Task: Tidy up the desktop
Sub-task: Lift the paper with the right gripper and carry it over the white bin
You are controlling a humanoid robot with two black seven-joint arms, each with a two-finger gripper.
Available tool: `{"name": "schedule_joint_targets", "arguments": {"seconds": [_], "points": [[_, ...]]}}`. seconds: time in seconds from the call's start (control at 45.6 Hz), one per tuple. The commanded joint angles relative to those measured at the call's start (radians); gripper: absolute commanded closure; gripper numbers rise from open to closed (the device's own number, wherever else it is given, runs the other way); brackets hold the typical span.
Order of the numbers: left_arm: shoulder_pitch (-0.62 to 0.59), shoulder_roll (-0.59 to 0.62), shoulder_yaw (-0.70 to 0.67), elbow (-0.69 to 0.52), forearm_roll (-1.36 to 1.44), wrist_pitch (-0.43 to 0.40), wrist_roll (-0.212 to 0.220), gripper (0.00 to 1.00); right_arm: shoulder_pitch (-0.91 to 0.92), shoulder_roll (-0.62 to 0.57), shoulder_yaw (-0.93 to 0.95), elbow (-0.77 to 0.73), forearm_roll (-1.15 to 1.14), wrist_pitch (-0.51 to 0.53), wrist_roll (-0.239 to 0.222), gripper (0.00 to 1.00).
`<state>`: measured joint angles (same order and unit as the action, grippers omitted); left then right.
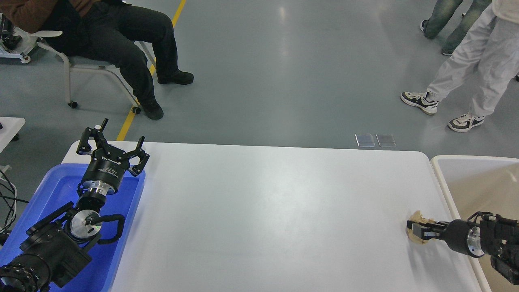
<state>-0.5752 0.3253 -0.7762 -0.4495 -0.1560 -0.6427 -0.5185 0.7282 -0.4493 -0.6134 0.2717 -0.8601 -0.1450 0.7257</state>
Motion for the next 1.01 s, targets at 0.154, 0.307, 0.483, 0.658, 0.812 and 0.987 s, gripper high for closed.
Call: {"name": "schedule_joint_targets", "arguments": {"seconds": [0.154,0.307,0.483,0.658,0.812,0.987], "points": [[0.000,0.001,0.000,0.000,0.001,0.000,0.000,0.00,0.042,-0.019,0.018,0.006,0.013,0.028,0.060,1.00],[0.000,0.000,0.000,0.000,0.001,0.000,0.000,0.00,0.089,-0.074,0.026,0.009,0.067,0.139,0.060,1.00],[0.000,0.000,0.000,0.000,0.001,0.000,0.000,0.00,0.177,-0.147,0.026,0.011,0.101,0.239,0.060,1.00],[0.000,0.000,0.000,0.000,0.001,-0.002,0.000,0.00,0.260,-0.216,0.023,0.012,0.099,0.298,0.060,1.00],[0.000,0.000,0.000,0.000,0.001,-0.002,0.000,0.00,0.329,-0.281,0.021,0.046,0.099,0.344,0.060,1.00],[0.000,0.000,0.000,0.000,0.001,-0.002,0.000,0.00,0.390,-0.356,0.017,0.107,0.085,0.364,0.060,1.00]]}}
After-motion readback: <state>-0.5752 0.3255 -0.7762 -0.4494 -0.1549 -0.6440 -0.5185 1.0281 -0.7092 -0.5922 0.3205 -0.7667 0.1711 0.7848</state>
